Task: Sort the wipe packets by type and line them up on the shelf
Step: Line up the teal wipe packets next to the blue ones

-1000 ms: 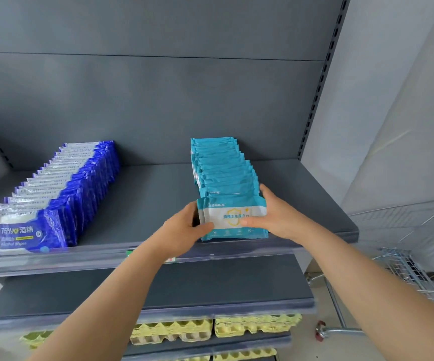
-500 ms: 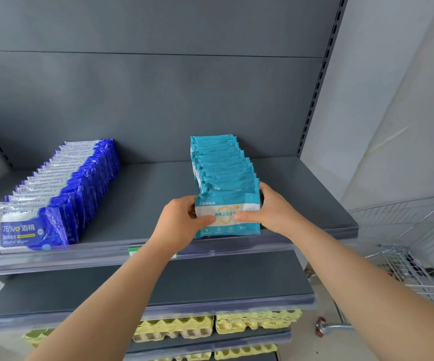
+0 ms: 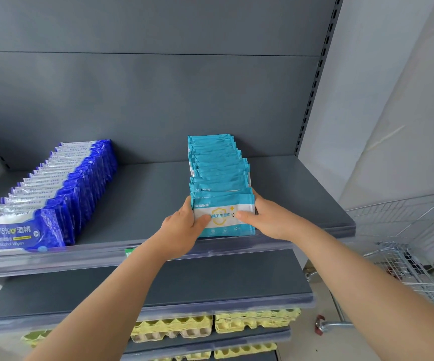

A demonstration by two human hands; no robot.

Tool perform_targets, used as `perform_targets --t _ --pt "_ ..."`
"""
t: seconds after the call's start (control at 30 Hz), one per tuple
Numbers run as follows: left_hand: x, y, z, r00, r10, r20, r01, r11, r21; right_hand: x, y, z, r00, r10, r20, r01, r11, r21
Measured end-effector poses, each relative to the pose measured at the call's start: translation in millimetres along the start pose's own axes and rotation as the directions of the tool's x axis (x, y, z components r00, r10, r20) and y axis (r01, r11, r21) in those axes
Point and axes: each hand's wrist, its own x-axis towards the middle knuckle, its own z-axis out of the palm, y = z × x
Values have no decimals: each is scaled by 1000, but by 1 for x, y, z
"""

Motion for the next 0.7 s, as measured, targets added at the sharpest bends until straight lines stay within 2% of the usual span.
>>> perform_targets --t 0.1,0.17,0.3,0.47,0.53,0.6,0.67,0.7 --pt "-3 0 -4 997 -29 -71 15 983 -183 -3 1 -9 976 11 -216 2 998 60" --pt "-4 -3 -6 988 -13 -153 -35 951 -308 -2 2 -12 954 -75 -289 77 997 -7" --pt "1 -4 -7 975 72 -209 -106 982 -157 6 2 -12 942 -168 -292 113 974 -194" --pt "-1 -8 -5 973 27 -230 -62 987 -150 5 4 -9 936 -181 -300 120 970 -210" --pt "0 -9 -1 975 15 -223 -76 961 -267 3 3 -7 938 -139 -318 112 989 -100" --pt "5 -2 -2 975 -57 -215 -45 895 -445 5 -1 -7 954 2 -299 64 976 210" --pt "12 10 -3 975 -138 -173 16 824 -567 16 -5 -2 984 72 -164 23 855 518" --pt "16 13 0 978 -150 -145 38 811 -583 22 -5 1 992 65 -110 9 824 566"
